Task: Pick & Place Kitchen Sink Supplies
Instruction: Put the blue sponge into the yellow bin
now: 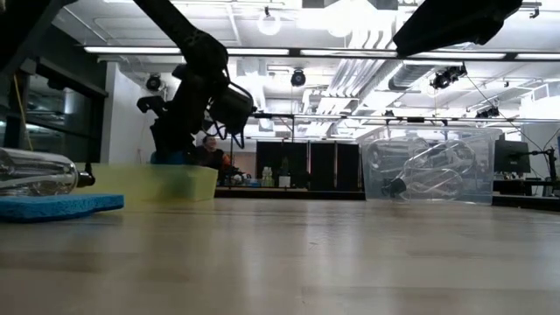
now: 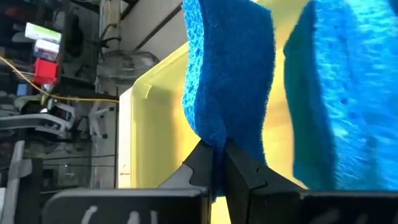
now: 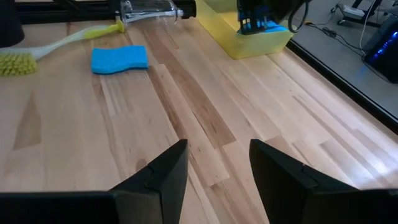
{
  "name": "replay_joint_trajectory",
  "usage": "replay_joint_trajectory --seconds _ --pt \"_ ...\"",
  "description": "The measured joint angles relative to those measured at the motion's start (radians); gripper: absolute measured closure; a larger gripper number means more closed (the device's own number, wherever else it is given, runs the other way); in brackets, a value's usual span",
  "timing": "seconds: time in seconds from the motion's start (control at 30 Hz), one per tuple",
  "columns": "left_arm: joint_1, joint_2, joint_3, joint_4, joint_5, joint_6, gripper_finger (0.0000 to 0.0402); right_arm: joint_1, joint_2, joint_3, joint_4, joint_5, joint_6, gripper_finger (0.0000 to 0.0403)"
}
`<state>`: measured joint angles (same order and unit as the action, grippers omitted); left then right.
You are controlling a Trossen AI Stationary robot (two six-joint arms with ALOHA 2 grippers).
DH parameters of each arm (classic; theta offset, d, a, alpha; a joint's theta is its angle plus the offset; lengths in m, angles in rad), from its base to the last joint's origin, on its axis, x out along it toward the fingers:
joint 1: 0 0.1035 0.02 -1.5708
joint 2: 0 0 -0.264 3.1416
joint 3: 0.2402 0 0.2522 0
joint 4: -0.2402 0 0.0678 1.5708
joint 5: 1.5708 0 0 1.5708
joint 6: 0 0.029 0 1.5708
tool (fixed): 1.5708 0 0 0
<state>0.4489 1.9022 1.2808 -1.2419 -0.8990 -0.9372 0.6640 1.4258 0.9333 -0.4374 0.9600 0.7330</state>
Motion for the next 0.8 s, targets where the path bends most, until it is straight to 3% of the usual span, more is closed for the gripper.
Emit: replay_joint_trajectory --seconds 0.3,0.8 --pt "0.013 0.0 0.0 0.053 0.032 0.076 0.0379 0.0 0.0 0.0 0.0 -0.004 0.0 0.0237" --pt "0.011 -0.002 0.0 0.061 0.057 0.076 0.0268 -0.001 0.0 0.0 -0.003 -0.005 0.0 0.0237"
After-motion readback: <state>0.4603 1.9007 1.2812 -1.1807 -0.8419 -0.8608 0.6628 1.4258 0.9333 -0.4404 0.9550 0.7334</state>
